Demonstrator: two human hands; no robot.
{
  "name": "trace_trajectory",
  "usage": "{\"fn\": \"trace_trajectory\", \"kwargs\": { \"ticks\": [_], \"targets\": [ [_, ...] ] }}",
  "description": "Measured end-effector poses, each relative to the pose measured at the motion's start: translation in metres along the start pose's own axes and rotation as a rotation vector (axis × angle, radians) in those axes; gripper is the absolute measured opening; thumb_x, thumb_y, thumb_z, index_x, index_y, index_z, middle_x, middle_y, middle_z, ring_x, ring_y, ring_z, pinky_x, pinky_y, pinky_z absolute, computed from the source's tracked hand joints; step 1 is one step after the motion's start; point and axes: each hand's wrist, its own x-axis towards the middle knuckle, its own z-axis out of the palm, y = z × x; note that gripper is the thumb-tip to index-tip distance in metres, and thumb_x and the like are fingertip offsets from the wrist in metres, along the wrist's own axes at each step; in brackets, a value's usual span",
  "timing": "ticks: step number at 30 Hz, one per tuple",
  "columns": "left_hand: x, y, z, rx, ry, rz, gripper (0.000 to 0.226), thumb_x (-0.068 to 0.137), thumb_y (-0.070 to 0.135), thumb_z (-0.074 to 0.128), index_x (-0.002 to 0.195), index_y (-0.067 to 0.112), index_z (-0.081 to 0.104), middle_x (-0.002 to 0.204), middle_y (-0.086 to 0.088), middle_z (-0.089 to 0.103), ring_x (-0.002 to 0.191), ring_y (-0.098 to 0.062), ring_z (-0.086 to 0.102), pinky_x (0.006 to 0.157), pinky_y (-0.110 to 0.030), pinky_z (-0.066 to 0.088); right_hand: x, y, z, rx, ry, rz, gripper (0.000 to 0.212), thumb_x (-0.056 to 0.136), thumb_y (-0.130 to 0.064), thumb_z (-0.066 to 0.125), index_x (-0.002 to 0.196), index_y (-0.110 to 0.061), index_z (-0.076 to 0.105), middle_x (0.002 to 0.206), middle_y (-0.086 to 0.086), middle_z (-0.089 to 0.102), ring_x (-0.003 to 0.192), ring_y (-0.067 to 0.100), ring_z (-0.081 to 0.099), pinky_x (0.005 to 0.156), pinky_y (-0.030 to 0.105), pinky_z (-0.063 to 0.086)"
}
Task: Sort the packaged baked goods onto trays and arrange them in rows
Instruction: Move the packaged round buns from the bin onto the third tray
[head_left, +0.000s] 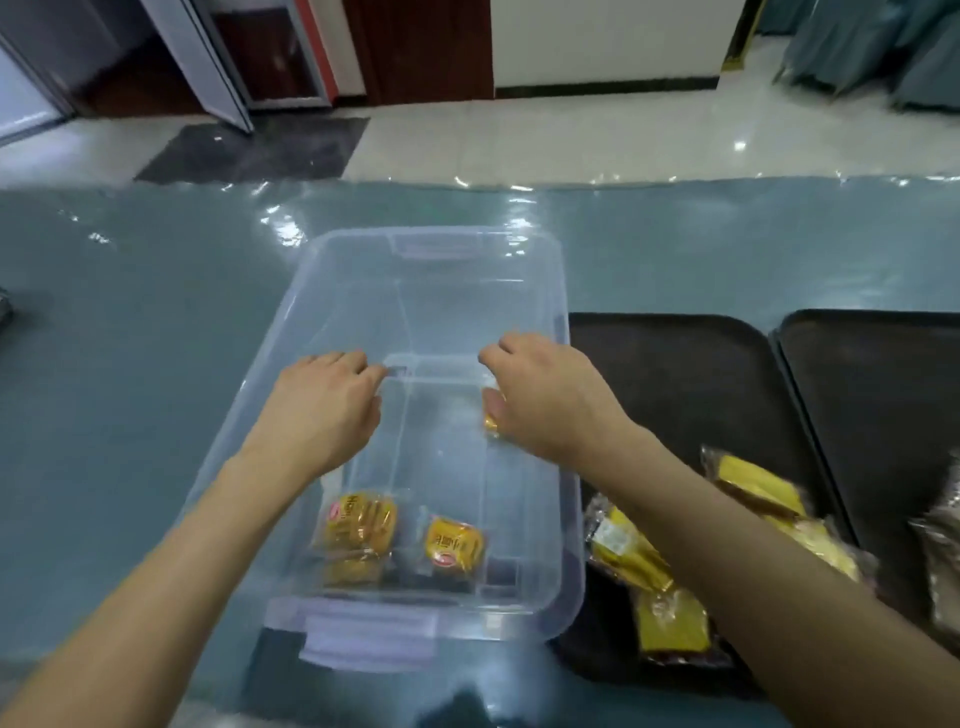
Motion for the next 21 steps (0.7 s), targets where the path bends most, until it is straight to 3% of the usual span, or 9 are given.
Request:
{"fn": "trace_trajectory", "kwargs": {
  "ticks": [2, 5, 8, 10, 12, 14, 17, 19, 21],
  "targets": [
    [0.004, -0.028, 0.027, 0.030, -0.099, 0.054, 0.014, 0.085, 0.019, 0.080, 0.095, 0.013, 0.073, 0.083, -0.010, 0.067, 0.077, -0.040, 0.070, 0.066, -0.044, 0.054, 0.035, -0.014, 0.023, -0.049, -0.223, 0.024, 0.017, 0.096, -0.015, 0.063, 0.112, -0.011, 0.064, 0.113, 0.012, 0.063, 0.105, 0.037, 0.064, 0.071, 0.039, 0.039],
    [0.003, -0.051, 0.052, 0.050, -0.170, 0.165, 0.018, 0.076, 0.015, 0.085, 0.082, 0.012, 0.069, 0.075, -0.011, 0.064, 0.067, -0.038, 0.067, 0.066, -0.044, 0.055, 0.079, -0.016, 0.066, -0.164, -0.552, 0.051, 0.040, 0.095, -0.014, 0.065, 0.134, -0.014, 0.061, 0.131, 0.014, 0.061, 0.121, 0.036, 0.065, 0.085, 0.040, 0.051],
    [0.000, -0.048, 0.050, 0.033, -0.255, 0.271, 0.012, 0.093, 0.025, 0.071, 0.103, 0.018, 0.071, 0.097, -0.008, 0.072, 0.090, -0.035, 0.072, 0.085, -0.043, 0.052, 0.104, -0.003, 0.114, -0.226, -0.751, 0.130, 0.069, 0.084, -0.018, 0.082, 0.146, -0.016, 0.052, 0.141, 0.015, 0.058, 0.130, 0.035, 0.063, 0.097, 0.042, 0.055],
    [0.000, -0.044, 0.053, -0.006, -0.314, 0.275, 0.019, 0.104, 0.028, 0.058, 0.118, 0.020, 0.067, 0.113, -0.005, 0.070, 0.105, -0.031, 0.070, 0.090, -0.041, 0.048, 0.109, 0.012, 0.144, -0.236, -0.815, 0.217, 0.092, 0.075, -0.020, 0.091, 0.154, -0.014, 0.043, 0.147, 0.015, 0.056, 0.137, 0.034, 0.059, 0.101, 0.041, 0.054],
    [0.000, -0.040, 0.060, -0.018, -0.376, 0.271, 0.022, 0.107, 0.028, 0.055, 0.125, 0.020, 0.064, 0.117, -0.005, 0.068, 0.108, -0.029, 0.068, 0.092, -0.040, 0.048, 0.106, 0.020, 0.167, -0.220, -0.864, 0.271, 0.108, 0.076, -0.021, 0.092, 0.162, -0.008, 0.029, 0.157, 0.019, 0.050, 0.145, 0.038, 0.052, 0.111, 0.046, 0.050],
    [-0.001, -0.037, 0.067, -0.013, -0.430, 0.274, 0.024, 0.108, 0.027, 0.055, 0.129, 0.019, 0.063, 0.119, -0.005, 0.067, 0.107, -0.028, 0.067, 0.092, -0.040, 0.049, 0.103, 0.020, 0.181, -0.234, -0.887, 0.282, 0.110, 0.083, -0.024, 0.090, 0.165, -0.003, 0.020, 0.165, 0.022, 0.039, 0.153, 0.041, 0.042, 0.121, 0.053, 0.041],
    [0.000, -0.035, 0.069, -0.014, -0.551, 0.294, 0.038, 0.105, 0.022, 0.061, 0.143, 0.020, 0.058, 0.127, -0.005, 0.065, 0.110, -0.028, 0.067, 0.090, -0.040, 0.052, 0.108, 0.005, 0.176, -0.242, -0.903, 0.260, 0.099, 0.074, -0.026, 0.096, 0.154, -0.003, 0.042, 0.158, 0.019, 0.047, 0.144, 0.038, 0.052, 0.117, 0.054, 0.047],
    [0.004, -0.030, 0.069, -0.004, -0.673, 0.317, 0.053, 0.102, 0.013, 0.067, 0.152, 0.020, 0.054, 0.137, -0.007, 0.063, 0.118, -0.030, 0.067, 0.096, -0.042, 0.057, 0.111, -0.008, 0.169, -0.212, -0.981, 0.215, 0.078, 0.065, -0.030, 0.102, 0.131, -0.005, 0.068, 0.138, 0.011, 0.065, 0.119, 0.030, 0.069, 0.103, 0.047, 0.059],
    [0.012, -0.019, 0.070, 0.025, -0.818, 0.332, 0.064, 0.096, 0.006, 0.075, 0.156, 0.018, 0.053, 0.144, -0.009, 0.061, 0.125, -0.032, 0.066, 0.103, -0.045, 0.059, 0.104, -0.021, 0.164, -0.217, -1.064, 0.131, 0.074, 0.060, -0.038, 0.105, 0.121, -0.007, 0.076, 0.122, 0.005, 0.072, 0.101, 0.024, 0.072, 0.096, 0.041, 0.061]
  ]
}}
